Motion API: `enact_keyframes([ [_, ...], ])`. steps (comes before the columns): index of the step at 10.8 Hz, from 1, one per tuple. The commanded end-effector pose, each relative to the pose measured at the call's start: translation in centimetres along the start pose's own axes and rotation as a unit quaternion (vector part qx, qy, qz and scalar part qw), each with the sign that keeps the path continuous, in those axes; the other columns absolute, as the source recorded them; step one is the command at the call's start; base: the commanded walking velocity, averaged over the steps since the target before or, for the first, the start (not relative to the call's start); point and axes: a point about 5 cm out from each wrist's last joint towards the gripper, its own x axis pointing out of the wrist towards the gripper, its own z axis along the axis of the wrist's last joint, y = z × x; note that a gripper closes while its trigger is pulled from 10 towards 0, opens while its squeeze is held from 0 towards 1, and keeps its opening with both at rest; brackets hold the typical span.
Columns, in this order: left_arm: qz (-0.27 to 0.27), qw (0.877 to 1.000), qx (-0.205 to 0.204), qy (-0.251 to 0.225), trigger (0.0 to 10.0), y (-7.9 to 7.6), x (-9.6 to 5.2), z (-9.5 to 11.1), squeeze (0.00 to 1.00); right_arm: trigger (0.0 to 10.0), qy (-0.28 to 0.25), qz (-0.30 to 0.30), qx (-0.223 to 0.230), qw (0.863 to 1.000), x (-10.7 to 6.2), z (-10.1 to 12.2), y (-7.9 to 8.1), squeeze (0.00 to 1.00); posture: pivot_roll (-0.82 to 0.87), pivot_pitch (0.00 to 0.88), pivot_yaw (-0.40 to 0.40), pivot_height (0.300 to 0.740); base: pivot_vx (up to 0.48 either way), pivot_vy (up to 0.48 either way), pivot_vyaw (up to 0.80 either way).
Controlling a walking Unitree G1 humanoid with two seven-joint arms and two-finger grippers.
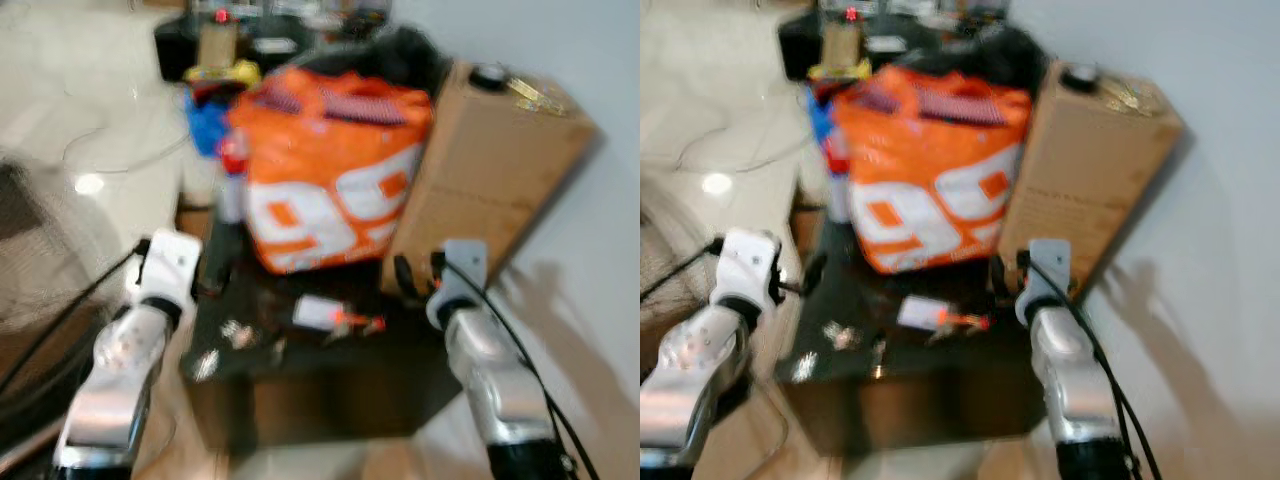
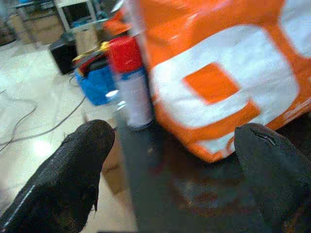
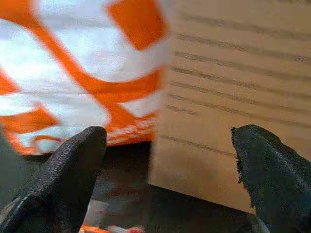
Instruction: Hang keys on a hook
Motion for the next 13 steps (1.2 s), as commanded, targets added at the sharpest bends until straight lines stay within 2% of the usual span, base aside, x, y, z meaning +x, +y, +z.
enact_keyframes([
  [1,-0.034,0.999,0.005,-0.007,10.0,-1.0,0.4,0.6,0.00,10.0,0.019,0.001,0.006,1.000,-0.2,-0.6,-0.8,0.00,0.02,0.000,-0.033,0.740,0.386,0.000,0.00],
  [4,-0.071,0.997,0.014,0.002,10.0,-1.8,1.1,0.3,0.00,10.0,0.044,0.041,-0.023,0.998,-0.7,-1.0,-0.9,0.00,-0.03,0.000,0.011,0.740,0.326,0.000,0.00],
  [6,-0.074,0.997,0.010,0.009,10.0,-2.2,1.1,-0.2,0.00,10.0,0.073,0.100,-0.053,0.991,-0.9,-1.1,-0.3,0.00,-0.02,0.000,-0.017,0.740,0.000,0.000,0.00],
  [8,-0.109,0.994,0.006,0.021,10.0,-2.5,0.4,-0.9,0.00,10.0,0.108,0.113,-0.067,0.985,-1.0,-1.5,-0.3,0.00,-0.02,0.000,-0.040,0.740,0.000,0.000,0.00],
  [10,-0.185,0.981,0.038,0.050,10.0,-3.7,-0.4,-2.5,0.00,10.0,0.144,0.113,-0.081,0.980,-0.3,-2.1,-0.3,0.00,-0.06,0.000,-0.035,0.740,0.000,0.000,0.00],
  [12,-0.254,0.962,0.072,0.069,10.0,-4.6,-1.0,-3.4,0.00,10.0,0.162,0.109,-0.061,0.979,0.8,-2.2,0.1,0.00,-0.08,0.000,-0.030,0.740,0.000,0.000,0.00],
  [13,-0.308,0.945,0.083,0.077,10.0,-5.4,-1.2,-3.8,0.00,10.0,0.192,0.122,-0.054,0.972,1.8,-3.1,1.0,0.00,-0.12,0.000,-0.020,0.740,0.000,0.000,0.00],
])
